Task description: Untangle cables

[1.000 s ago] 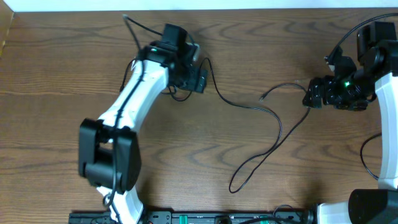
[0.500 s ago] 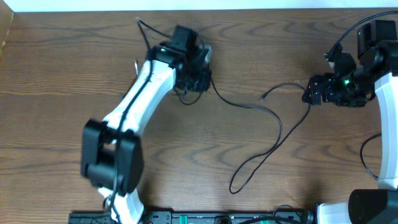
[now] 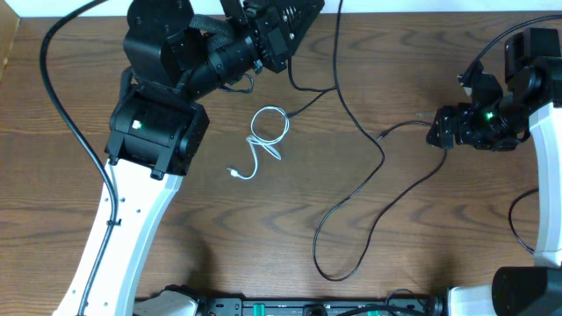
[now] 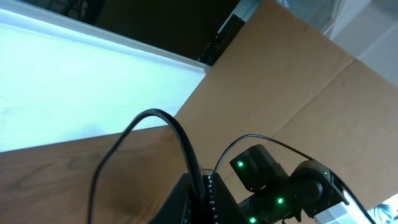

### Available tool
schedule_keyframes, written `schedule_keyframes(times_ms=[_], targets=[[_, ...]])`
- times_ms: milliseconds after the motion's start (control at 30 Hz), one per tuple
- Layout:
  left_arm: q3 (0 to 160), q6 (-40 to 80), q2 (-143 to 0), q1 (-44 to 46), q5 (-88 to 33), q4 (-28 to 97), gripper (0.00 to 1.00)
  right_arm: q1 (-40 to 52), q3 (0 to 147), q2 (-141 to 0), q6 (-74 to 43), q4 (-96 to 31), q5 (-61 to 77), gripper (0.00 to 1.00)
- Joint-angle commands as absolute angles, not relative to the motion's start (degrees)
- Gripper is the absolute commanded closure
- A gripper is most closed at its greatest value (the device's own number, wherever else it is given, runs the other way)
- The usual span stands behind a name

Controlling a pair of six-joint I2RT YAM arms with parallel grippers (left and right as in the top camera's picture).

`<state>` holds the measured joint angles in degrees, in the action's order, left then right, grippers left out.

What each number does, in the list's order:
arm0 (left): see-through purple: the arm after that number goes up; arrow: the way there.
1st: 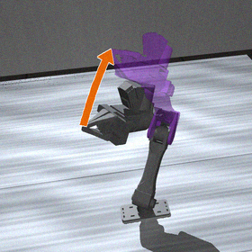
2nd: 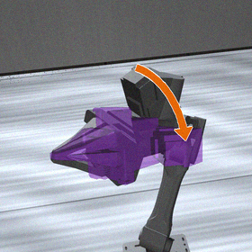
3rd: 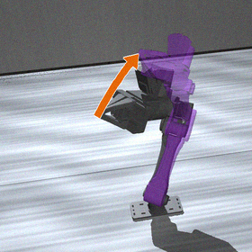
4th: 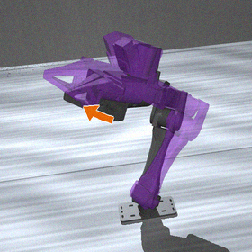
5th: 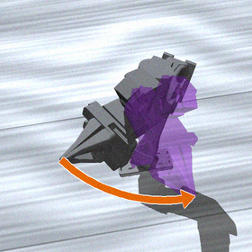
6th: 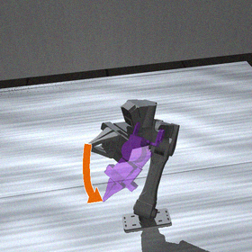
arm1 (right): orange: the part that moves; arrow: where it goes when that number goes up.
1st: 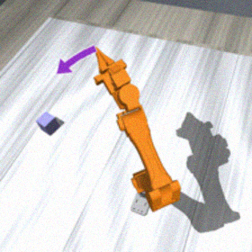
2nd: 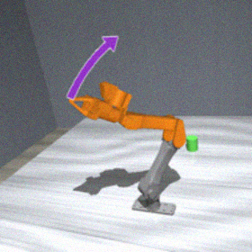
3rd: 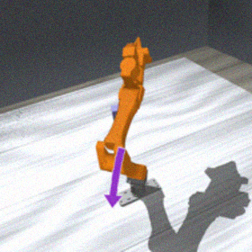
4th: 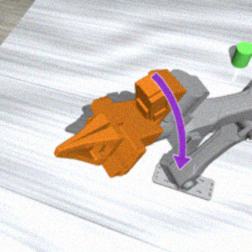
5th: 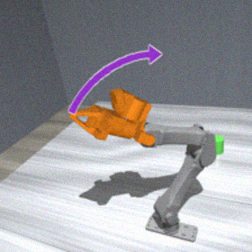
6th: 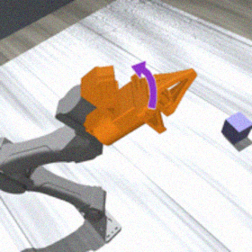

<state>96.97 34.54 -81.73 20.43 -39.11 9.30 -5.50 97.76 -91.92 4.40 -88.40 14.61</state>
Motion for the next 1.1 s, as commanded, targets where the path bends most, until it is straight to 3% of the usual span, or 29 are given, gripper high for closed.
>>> schedule_keyframes(times_ms=[0, 233, 433, 867, 967, 1000, 1067], targets=[[96.9, 36.3, -82.4, 20.3, -39.9, 11.0, 0.92, -5.6, 97.5, -91.3, 5.3, -88.2, 15.0, 0.16], [96.7, 36.3, -87.3, 23.7, -39.9, 23.7, 0.93, -5.6, 97.5, -91.3, 5.4, -88.1, 13.9, 0.16], [96.7, 35.8, -94.7, 30.5, -44.6, 24.2, 0.92, -6.8, 97.5, -91.3, -5.8, -88.7, -6.7, 0.16], [96.7, 35.7, -103.5, 41.7, -45.7, 24.7, 0.92, -13.9, 97.5, -91.3, -6.4, -88.4, -4.1, 0.15], [96.7, 35.0, -103.4, 41.4, -45.7, 25.2, 0.33, -13.9, 97.5, -91.3, -6.4, -88.4, -3.9, 0.11], [96.7, 33.1, -103.3, 41.0, -45.7, 25.3, 0.21, -13.9, 97.5, -91.3, -6.4, -88.4, -3.9, 0.11], [96.7, 29.9, -102.9, 40.3, -45.6, 26.0, 0.13, -13.8, 97.5, -91.3, -6.3, -88.4, -2.9, 0.11]])
